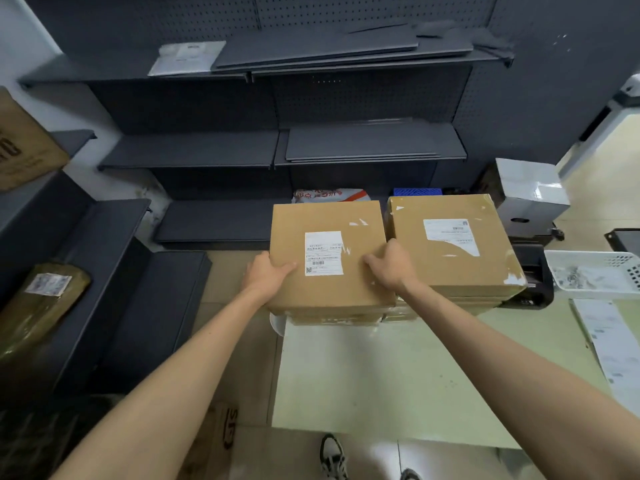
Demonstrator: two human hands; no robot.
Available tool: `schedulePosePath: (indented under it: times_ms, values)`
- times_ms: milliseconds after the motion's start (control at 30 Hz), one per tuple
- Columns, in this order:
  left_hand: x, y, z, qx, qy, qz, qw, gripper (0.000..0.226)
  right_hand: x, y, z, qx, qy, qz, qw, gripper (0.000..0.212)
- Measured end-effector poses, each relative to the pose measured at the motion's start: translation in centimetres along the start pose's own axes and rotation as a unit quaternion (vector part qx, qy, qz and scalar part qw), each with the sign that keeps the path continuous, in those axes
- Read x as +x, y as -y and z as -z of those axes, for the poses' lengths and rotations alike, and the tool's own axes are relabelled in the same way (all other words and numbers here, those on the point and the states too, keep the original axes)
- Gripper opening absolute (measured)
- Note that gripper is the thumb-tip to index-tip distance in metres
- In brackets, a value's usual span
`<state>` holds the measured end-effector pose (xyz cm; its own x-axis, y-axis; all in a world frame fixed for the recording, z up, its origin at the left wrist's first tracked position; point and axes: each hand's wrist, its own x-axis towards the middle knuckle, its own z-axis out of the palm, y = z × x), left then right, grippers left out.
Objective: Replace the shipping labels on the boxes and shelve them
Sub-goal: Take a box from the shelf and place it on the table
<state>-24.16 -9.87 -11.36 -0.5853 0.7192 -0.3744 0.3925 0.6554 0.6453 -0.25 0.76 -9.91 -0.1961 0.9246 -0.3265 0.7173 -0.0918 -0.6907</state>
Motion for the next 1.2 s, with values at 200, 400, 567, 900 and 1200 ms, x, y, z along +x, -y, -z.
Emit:
schedulePosePath:
  times_ms: [200, 400, 567, 900, 1200]
  values:
    - [-7.3, -0.9, -1.4, 0.022, -0.062, -0.010, 0.998, 0.056, -3.0, -2.7, 2.6, 0.028, -0.011, 0.053, 0.998, 0.043]
    - [-16.3, -1.6, -4.9, 0.001, -0.114, 0.017, 0.993, 0.062, -7.0, -8.1, 5.5, 0.059, 0.011, 0.097, 0.994, 0.051]
    - [-22.6, -0.9, -7.5, 0.022, -0.149, 0.020, 0.988, 0.068, -10.3, -12.0, 6.7, 0.041, 0.038, 0.127, 0.990, 0.060]
    - [-30.3, 3.2, -13.3, 0.000, -0.135, 0.043, 0.990, 0.086, -15.9, -19.8, 7.8, 0.031, 0.074, 0.140, 0.987, 0.065]
    - [-32.7, 4.8, -19.3, -0.011, -0.087, 0.043, 0.995, 0.095, -18.3, -27.1, 8.7, 0.013, 0.099, 0.096, 0.990, 0.070]
